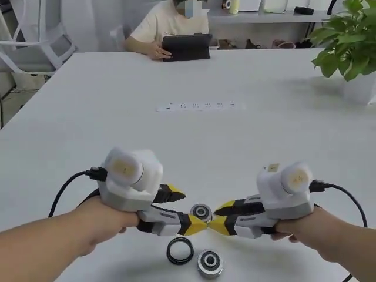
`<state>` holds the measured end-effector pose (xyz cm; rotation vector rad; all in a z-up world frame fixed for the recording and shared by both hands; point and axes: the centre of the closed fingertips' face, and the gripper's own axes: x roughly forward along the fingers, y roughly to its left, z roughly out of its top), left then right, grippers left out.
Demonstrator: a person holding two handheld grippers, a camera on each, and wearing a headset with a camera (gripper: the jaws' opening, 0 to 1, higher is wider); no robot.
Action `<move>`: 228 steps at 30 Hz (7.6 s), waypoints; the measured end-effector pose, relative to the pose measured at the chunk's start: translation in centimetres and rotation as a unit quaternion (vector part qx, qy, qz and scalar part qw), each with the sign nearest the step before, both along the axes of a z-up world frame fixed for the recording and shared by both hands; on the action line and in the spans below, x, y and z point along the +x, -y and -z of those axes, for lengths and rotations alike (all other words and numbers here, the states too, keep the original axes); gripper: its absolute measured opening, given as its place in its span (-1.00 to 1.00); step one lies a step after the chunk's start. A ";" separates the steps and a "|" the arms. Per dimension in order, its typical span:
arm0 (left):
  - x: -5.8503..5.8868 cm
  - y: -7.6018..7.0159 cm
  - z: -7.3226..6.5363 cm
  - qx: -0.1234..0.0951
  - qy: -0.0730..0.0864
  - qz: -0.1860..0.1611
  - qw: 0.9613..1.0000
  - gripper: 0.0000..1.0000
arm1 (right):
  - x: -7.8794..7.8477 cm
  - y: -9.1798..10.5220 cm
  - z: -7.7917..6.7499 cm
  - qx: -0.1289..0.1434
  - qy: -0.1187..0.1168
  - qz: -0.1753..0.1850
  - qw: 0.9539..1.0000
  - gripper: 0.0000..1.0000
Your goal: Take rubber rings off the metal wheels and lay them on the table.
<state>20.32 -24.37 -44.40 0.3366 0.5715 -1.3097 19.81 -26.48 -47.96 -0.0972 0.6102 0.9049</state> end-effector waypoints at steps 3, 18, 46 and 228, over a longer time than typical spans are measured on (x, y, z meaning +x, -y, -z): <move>0.1 0.1 0.2 0.002 0.000 0.000 1.000 -0.25 | 0.0 -0.2 0.0 0.000 0.002 -0.002 1.000 -0.70; 0.0 1.0 1.1 0.010 -0.004 0.009 1.000 -0.48 | 0.0 -0.4 0.1 0.000 0.009 -0.002 1.000 -0.77; 0.8 1.3 1.9 0.034 0.046 0.002 0.998 -0.85 | 0.0 -0.1 0.1 0.012 -0.010 0.024 1.000 -0.99; -4.9 -9.5 -6.4 -0.059 0.021 -0.052 0.997 0.48 | -4.5 -4.2 -4.2 0.121 -0.113 -0.009 0.986 -0.73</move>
